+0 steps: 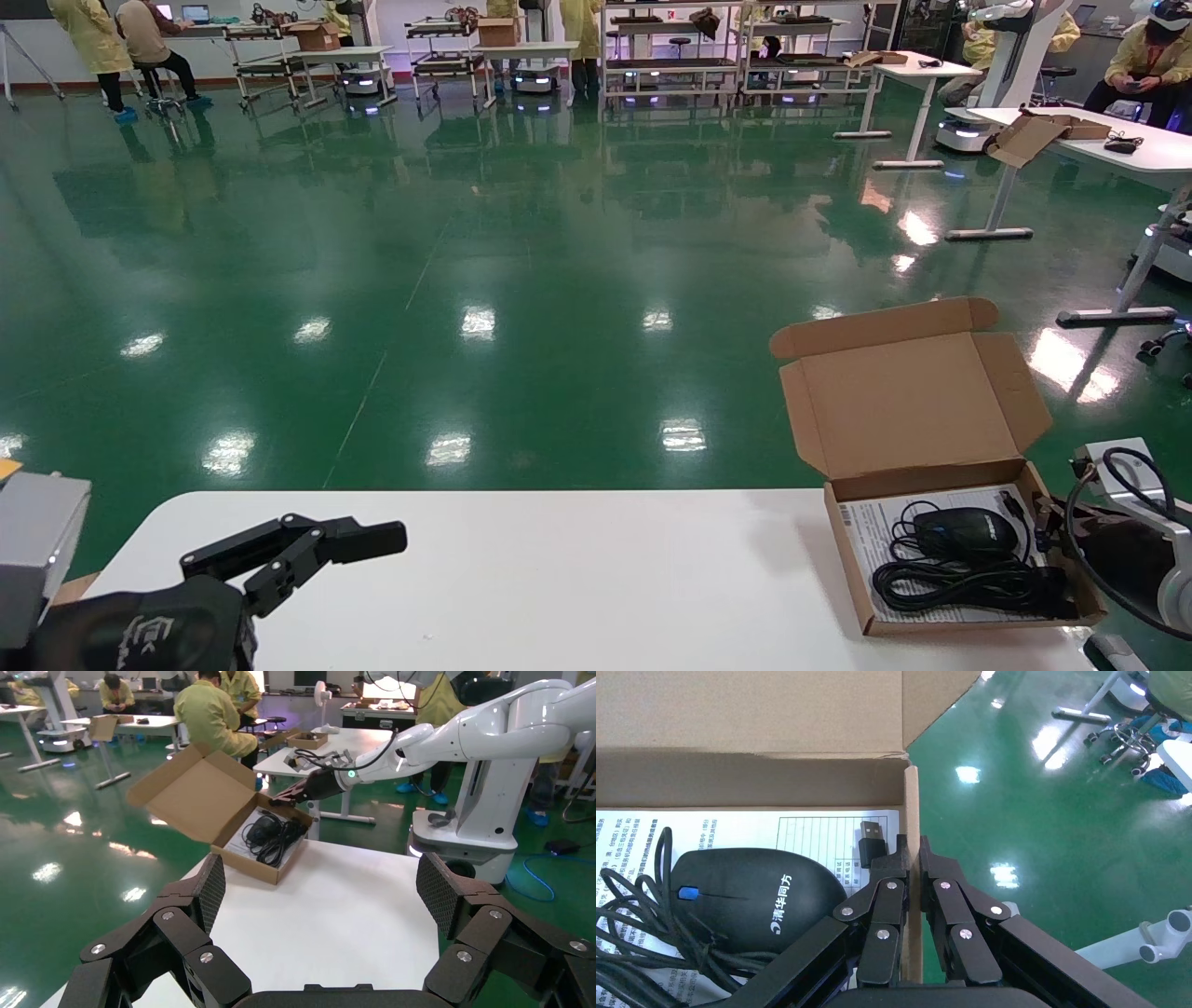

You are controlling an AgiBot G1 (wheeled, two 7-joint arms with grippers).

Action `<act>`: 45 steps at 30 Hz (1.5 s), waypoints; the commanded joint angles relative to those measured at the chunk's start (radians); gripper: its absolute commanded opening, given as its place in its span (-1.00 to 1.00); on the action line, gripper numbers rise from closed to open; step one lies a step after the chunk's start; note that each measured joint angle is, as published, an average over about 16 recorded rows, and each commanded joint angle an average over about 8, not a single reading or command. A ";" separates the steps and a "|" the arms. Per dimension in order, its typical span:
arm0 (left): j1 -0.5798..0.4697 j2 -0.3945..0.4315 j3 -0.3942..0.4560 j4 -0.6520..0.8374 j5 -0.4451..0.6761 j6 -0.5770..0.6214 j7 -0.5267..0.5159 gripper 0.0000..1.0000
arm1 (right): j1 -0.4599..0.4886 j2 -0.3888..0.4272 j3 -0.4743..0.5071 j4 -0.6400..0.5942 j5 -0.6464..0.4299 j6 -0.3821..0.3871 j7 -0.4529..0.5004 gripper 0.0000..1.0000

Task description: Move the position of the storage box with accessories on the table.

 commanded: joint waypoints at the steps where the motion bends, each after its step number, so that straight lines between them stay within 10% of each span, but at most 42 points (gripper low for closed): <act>1: 0.000 0.000 0.000 0.000 0.000 0.000 0.000 1.00 | 0.000 -0.001 0.010 -0.005 0.010 -0.005 -0.019 -0.60; 8: 0.000 0.000 0.000 0.000 0.000 0.000 0.000 1.00 | -0.001 -0.014 0.034 -0.023 0.039 -0.001 -0.065 1.00; 27: 0.000 0.000 0.000 0.000 0.000 0.000 0.000 1.00 | -0.076 -0.037 0.170 0.035 0.178 0.082 -0.275 1.00; 45: 0.000 0.000 0.000 0.000 0.000 0.000 0.000 1.00 | -0.090 -0.042 0.347 0.070 0.329 -0.033 -0.567 1.00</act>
